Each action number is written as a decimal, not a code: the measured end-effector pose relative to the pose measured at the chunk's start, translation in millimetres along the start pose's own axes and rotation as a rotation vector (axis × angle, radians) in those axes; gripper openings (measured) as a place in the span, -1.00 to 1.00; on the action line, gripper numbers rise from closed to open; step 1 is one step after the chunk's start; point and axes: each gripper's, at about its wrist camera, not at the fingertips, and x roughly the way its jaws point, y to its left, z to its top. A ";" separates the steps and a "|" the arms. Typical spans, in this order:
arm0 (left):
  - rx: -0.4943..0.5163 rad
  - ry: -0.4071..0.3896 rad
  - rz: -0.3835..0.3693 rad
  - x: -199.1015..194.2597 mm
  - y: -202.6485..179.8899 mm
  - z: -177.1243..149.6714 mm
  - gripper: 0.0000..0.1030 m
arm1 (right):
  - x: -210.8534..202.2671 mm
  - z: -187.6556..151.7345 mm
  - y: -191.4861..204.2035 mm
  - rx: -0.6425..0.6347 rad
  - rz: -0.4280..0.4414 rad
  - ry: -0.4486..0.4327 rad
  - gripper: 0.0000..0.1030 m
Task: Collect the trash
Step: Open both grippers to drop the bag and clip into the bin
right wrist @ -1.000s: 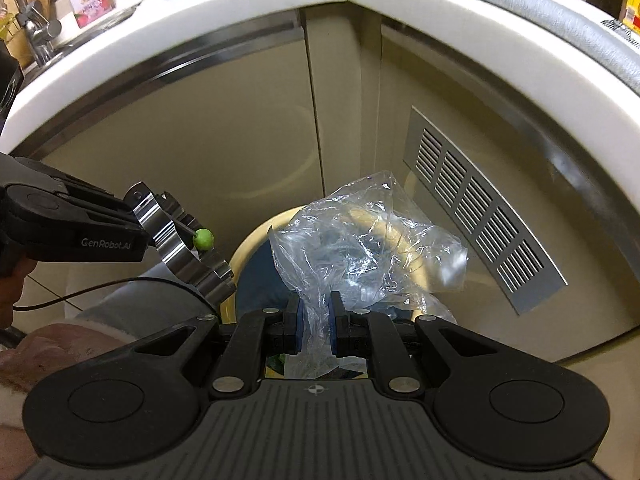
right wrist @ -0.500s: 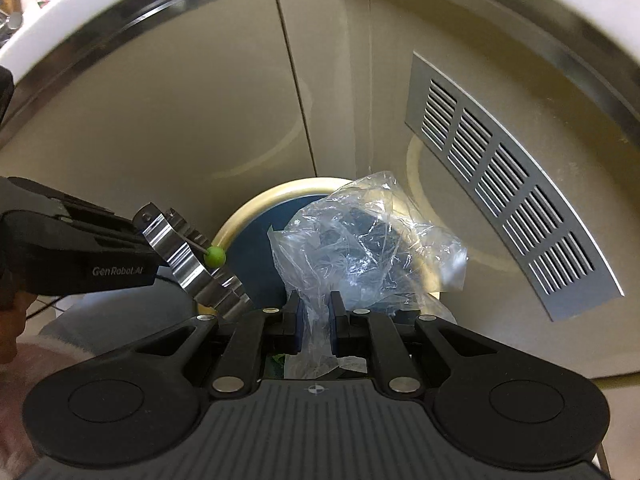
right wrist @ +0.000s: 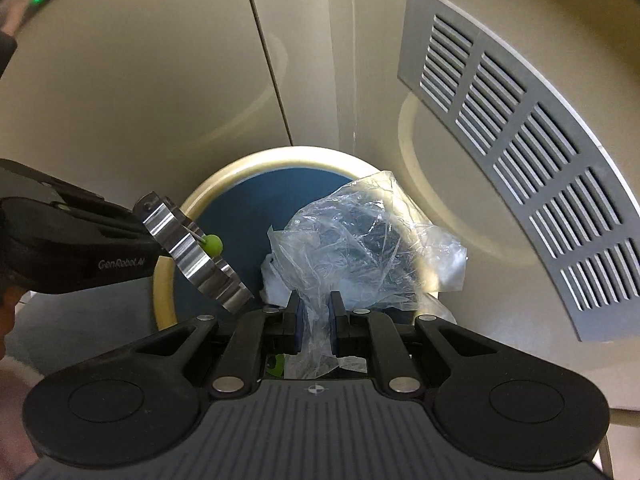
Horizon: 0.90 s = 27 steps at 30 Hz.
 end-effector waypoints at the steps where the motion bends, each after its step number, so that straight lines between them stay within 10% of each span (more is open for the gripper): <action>1: 0.001 0.006 0.004 1.0 -0.9 0.2 -0.96 | 2.3 0.3 -0.4 -0.002 -0.001 0.005 -0.74; 12: 0.018 0.083 0.049 34.8 -1.6 7.3 -0.93 | 38.7 7.7 3.2 -0.021 -0.026 0.075 -0.72; 14: 0.005 0.092 0.054 38.4 1.9 7.8 -0.65 | 39.4 8.6 3.6 -0.020 -0.035 0.075 -0.44; 16: -0.019 0.101 0.052 38.1 6.7 8.3 0.76 | 34.5 10.8 7.4 -0.012 -0.050 0.059 0.27; 17: -0.036 0.092 0.063 37.2 8.7 7.4 1.00 | 31.7 10.8 8.1 -0.014 -0.058 0.045 0.37; 27: 0.008 0.000 0.083 -12.8 6.6 -5.7 0.99 | -13.3 2.7 21.2 -0.076 -0.094 -0.080 0.64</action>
